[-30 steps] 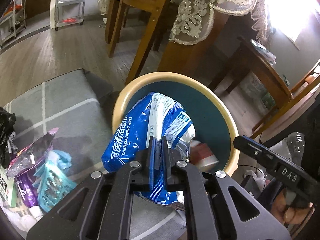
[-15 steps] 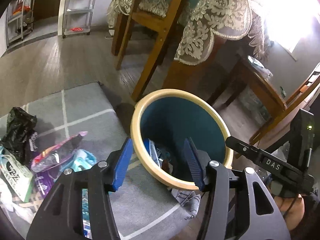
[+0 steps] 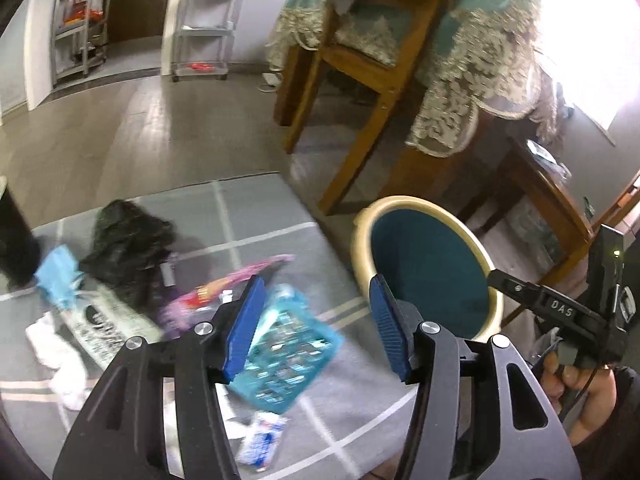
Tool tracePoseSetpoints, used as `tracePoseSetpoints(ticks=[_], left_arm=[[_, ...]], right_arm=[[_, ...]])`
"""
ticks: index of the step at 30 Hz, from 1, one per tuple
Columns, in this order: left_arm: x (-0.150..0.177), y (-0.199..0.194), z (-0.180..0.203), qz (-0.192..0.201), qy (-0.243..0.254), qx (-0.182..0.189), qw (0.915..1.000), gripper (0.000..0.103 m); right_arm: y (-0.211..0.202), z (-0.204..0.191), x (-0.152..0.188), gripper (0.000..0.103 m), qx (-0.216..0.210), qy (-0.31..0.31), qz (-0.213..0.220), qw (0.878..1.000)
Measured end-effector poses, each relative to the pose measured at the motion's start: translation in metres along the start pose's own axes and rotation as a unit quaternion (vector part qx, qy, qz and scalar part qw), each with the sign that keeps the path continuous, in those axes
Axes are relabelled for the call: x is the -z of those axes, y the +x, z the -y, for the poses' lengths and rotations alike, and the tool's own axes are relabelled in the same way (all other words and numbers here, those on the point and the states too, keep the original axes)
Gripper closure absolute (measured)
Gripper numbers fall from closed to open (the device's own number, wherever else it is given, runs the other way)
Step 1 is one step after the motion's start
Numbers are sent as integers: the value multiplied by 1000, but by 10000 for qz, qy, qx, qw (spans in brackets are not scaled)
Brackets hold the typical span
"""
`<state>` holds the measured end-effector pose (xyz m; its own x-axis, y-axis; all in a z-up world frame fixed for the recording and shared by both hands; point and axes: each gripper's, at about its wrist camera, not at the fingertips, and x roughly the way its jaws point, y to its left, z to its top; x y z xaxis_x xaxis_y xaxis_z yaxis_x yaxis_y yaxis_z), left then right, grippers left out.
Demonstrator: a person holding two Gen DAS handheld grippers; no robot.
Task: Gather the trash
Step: 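Grasp the pink snack wrapper with the left tool while the right tool grasps the teal blister tray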
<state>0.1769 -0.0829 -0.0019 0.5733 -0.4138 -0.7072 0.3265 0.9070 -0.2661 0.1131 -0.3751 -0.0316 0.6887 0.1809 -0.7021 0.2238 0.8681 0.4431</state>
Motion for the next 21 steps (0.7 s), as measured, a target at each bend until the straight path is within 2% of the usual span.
tracePoseSetpoints(ticks=[10,21], left_arm=[[15,-6,-51,-164,-27,-367,9992,49],[18,16,-61,-421,346,-477,9974,49]], right_arm=[[10,-29,10,47,-281,-367,-206,9987],[28,-59,24,44,-566,-694,-618,9941]])
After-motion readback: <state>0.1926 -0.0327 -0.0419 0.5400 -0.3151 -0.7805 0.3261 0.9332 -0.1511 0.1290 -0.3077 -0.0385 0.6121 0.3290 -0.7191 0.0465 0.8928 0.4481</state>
